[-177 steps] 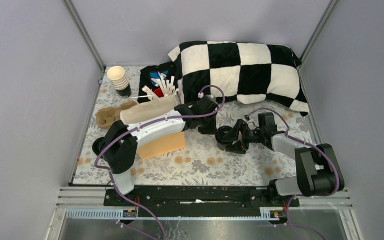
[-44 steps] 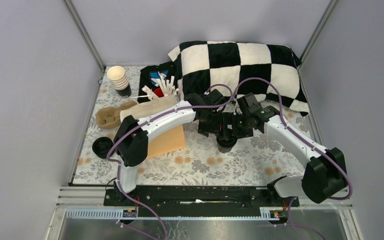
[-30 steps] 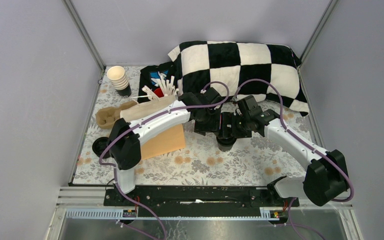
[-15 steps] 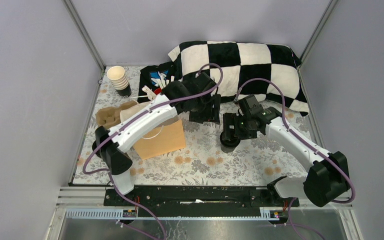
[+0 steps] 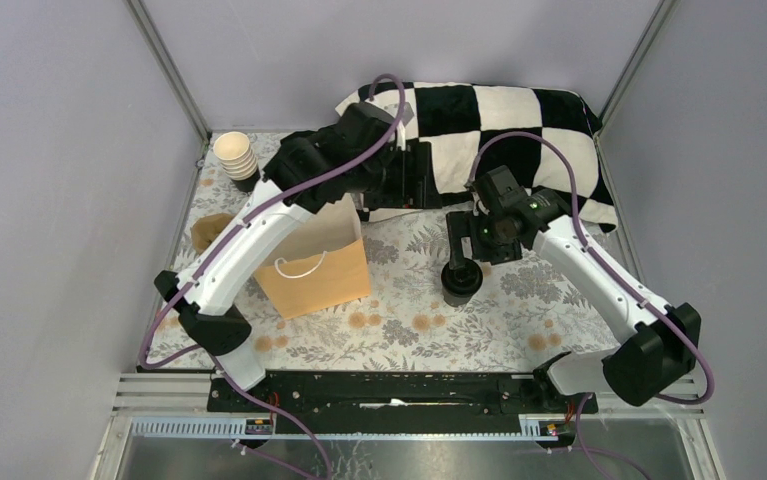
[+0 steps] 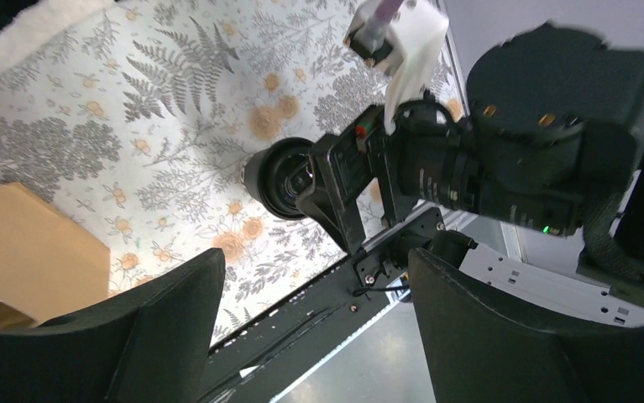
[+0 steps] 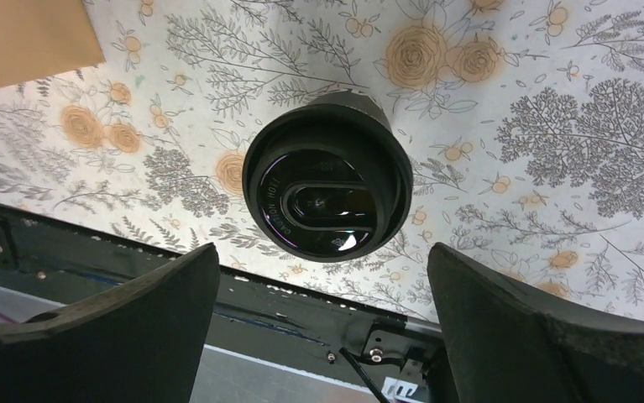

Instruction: Pack the takeout coffee

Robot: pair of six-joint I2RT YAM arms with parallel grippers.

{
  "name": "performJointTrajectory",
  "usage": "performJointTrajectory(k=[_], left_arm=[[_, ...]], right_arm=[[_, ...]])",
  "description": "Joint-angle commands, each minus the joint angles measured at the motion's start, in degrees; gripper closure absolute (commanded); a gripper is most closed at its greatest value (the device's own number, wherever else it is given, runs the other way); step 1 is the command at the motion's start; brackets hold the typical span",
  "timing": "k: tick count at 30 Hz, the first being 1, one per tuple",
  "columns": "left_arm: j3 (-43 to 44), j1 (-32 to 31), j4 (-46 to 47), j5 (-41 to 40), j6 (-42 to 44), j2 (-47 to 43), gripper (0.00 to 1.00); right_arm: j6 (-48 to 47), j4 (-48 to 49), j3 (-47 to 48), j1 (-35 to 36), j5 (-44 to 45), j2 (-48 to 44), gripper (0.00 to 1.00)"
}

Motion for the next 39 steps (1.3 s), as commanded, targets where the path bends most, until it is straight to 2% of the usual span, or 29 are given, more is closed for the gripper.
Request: performJointTrajectory(k=[1, 10, 16, 22, 31, 39], left_arm=[[1.11, 2.61, 1.6, 1.85, 3.21, -3.3, 0.14], [0.14, 7.02, 3.24, 5.59, 5.35, -3.85, 0.12], [0.02, 8.13, 4.13, 7.89, 5.72, -3.59, 0.12], [-0.28, 9.5, 4.17, 9.29, 6.3, -3.38, 0.12], [-0.42, 10.44, 4.17, 10.47, 6.74, -3.25, 0.12], [-0.22, 10.98, 4.17, 11.26, 6.81, -3.1, 0.12]], right_arm=[[4.28, -5.6, 4.3, 5.02, 9.94, 4.33, 0.0], [8.84, -6.37, 5.4, 8.52, 14.16, 9.14, 0.01], [8.31, -6.3, 6.06, 8.82, 13.61, 10.92, 0.09], [8.6, -5.46, 6.52, 10.22, 14.83, 10.88, 0.07], [8.35, -3.27, 4.21, 11.24, 18.52, 10.5, 0.16], [8.52, -1.2, 2.35, 11.33, 17.18, 10.42, 0.16]])
